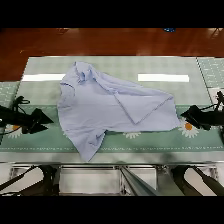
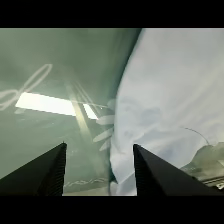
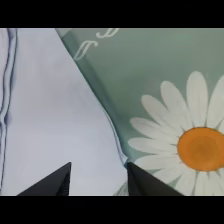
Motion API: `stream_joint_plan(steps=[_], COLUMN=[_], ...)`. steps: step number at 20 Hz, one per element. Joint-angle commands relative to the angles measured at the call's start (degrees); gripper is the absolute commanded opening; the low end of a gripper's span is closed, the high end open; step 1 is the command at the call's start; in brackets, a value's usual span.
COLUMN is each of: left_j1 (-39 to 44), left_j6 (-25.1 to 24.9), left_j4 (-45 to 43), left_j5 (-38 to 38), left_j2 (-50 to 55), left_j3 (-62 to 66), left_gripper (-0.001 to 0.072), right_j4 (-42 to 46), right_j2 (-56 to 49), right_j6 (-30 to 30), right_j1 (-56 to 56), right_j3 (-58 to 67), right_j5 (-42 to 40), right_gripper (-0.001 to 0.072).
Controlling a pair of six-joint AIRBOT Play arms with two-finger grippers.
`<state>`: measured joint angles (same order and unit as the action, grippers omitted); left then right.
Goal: Fold the shirts.
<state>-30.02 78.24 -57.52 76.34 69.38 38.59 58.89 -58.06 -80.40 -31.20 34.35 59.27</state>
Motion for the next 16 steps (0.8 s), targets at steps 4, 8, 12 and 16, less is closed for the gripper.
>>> stream_joint_plan(steps=[4,8,12,16], left_j1=[4.7,14.0,17.2,17.1], left_j6=[-1.7,-0.7,-2.1,-2.8], left_j4=[7.7,11.0,11.3,11.3], left_j5=[-7.9,-15.7,-18.4,-17.2], left_j2=[-0.6,0.9,1.5,1.4], left_j3=[-11.3,-11.1,-10.1,-9.0], left_gripper=[0.0511,0.0508,0.0017,0.0017], right_j4=[-2.4,-2.3,-3.4,7.1], right_j2=[2.5,2.5,2.5,2.4], right_j6=[1.6,1.7,2.0,-2.3], right_j1=[-0.1,-0.1,-0.1,-0.1], right_j3=[-2.2,-2.2,-1.2,-1.2], right_j5=[-0.1,-2.6,-1.2,-1.0], right_gripper=[0.0402,0.0401,0.0401,0.0402])
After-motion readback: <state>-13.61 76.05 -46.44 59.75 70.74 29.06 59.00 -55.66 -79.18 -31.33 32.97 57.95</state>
